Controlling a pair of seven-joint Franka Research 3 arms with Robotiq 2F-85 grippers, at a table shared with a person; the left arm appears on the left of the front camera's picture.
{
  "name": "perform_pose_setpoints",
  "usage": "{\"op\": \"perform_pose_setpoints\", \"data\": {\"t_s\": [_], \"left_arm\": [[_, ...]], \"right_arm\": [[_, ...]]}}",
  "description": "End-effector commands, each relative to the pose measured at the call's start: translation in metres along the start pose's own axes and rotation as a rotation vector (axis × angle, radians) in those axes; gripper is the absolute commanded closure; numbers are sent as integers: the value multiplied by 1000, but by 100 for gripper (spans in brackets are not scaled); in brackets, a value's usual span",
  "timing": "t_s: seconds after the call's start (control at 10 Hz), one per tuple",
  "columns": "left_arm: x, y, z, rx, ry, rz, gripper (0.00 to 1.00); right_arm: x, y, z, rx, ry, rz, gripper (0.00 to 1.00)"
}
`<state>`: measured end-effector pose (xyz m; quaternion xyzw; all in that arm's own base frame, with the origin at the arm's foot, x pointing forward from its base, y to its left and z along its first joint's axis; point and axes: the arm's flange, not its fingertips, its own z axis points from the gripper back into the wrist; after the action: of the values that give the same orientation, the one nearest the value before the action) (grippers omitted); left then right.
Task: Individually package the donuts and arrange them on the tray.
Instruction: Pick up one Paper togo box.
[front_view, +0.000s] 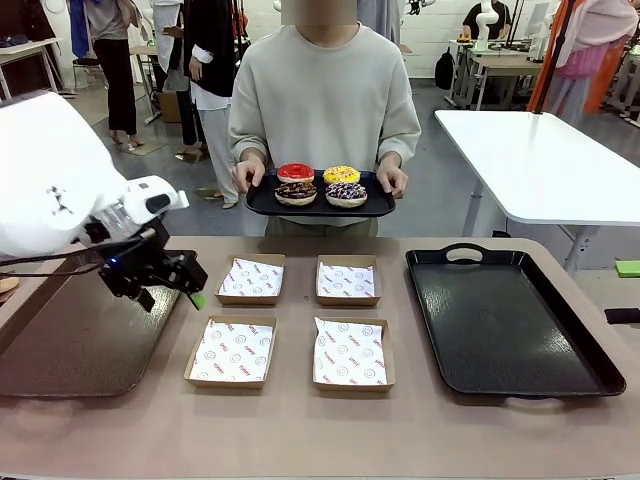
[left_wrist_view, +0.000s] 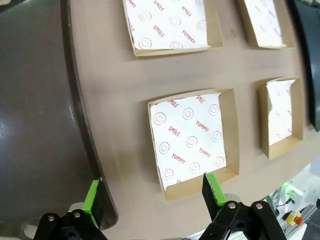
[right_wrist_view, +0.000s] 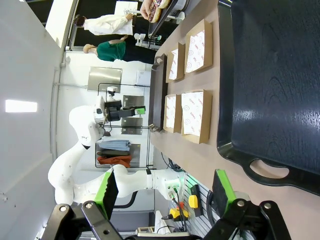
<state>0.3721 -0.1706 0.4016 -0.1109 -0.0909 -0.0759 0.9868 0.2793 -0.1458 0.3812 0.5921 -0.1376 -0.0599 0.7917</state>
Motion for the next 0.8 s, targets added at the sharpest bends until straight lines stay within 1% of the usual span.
{"op": "perform_pose_setpoints", "data": {"t_s": [0.0,0.1,0.5,0.6,0.7], "left_arm": [[5,-18,-18,74,13,15,0],[4,-27,-32,108,31,19,0],[7,-39,-69,122,114,41,0],[8,-39,-72,125,111,44,0],[-2,-30,-65,101,116,20,0]], "right_arm": [[0,1,1,4,-1,5,0],[0,1,1,4,-1,5,0],[0,1,1,4,-1,5,0],[0,1,1,4,-1,5,0],[0,1,1,4,-1,5,0]]}}
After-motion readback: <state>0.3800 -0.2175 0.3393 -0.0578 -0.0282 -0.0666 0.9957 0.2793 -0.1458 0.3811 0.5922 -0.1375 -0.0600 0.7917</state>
